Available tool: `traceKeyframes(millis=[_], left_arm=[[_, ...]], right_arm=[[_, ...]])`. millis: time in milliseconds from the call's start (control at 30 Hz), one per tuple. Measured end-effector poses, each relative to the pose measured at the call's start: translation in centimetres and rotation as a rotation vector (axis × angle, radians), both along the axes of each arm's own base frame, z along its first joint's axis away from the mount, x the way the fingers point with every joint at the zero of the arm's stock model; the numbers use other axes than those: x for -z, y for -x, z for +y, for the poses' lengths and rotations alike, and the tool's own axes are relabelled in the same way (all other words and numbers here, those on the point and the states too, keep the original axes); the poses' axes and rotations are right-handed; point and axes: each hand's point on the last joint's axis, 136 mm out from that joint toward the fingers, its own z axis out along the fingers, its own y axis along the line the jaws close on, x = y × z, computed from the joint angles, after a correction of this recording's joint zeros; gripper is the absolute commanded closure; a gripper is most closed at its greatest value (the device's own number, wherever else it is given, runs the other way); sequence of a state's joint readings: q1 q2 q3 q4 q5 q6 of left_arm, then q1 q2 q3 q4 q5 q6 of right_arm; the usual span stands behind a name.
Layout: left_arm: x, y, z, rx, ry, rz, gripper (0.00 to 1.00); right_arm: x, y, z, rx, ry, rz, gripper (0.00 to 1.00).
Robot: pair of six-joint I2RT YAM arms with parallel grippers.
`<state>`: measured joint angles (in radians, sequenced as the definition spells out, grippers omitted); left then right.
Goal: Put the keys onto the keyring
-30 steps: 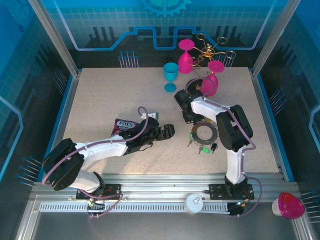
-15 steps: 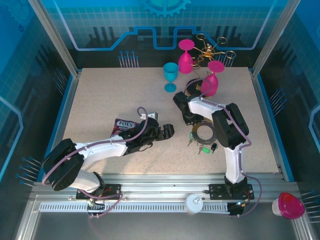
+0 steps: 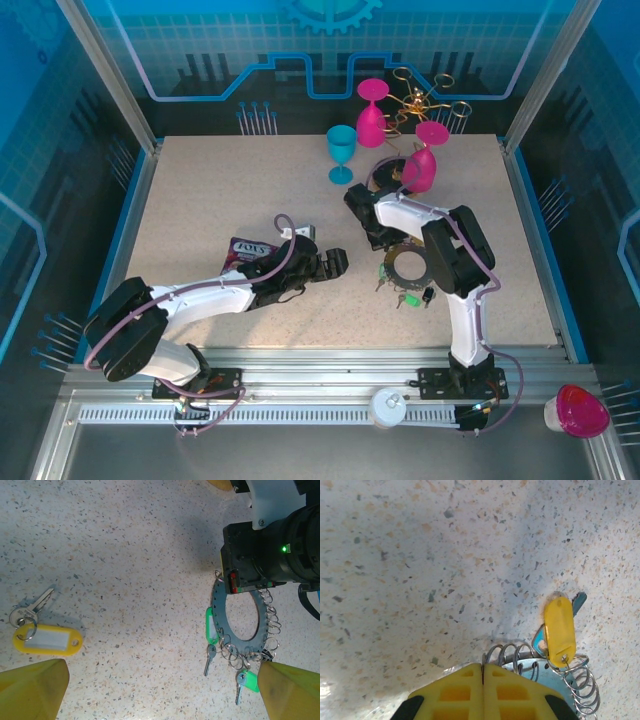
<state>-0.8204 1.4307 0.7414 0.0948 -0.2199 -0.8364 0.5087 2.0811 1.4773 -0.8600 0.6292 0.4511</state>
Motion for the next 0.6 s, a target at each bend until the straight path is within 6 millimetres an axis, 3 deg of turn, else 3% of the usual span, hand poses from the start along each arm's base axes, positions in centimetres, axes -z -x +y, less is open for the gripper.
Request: traceKeyframes(millis=[200,367,600], left_arm=[[-0.7,-0.1,1.1,-0.017,-0.048,-0.037,0.02],[-2.4,-0.6,2.0,0.004,-0.119,-0.139,0.01],[-4.7,-1.5,2.6,0.141,-0.249,-0.306,0.01]], right_arm=[[-2.5,0.8,2.1,-0.083,-0.132,-0.033,1.0],[-5.5,1.8,5.5,-0.213,-0.348,-0.066,1.0],[-6.6,4.1,9.6,-0.388,-0.595,-0.022,1.0]])
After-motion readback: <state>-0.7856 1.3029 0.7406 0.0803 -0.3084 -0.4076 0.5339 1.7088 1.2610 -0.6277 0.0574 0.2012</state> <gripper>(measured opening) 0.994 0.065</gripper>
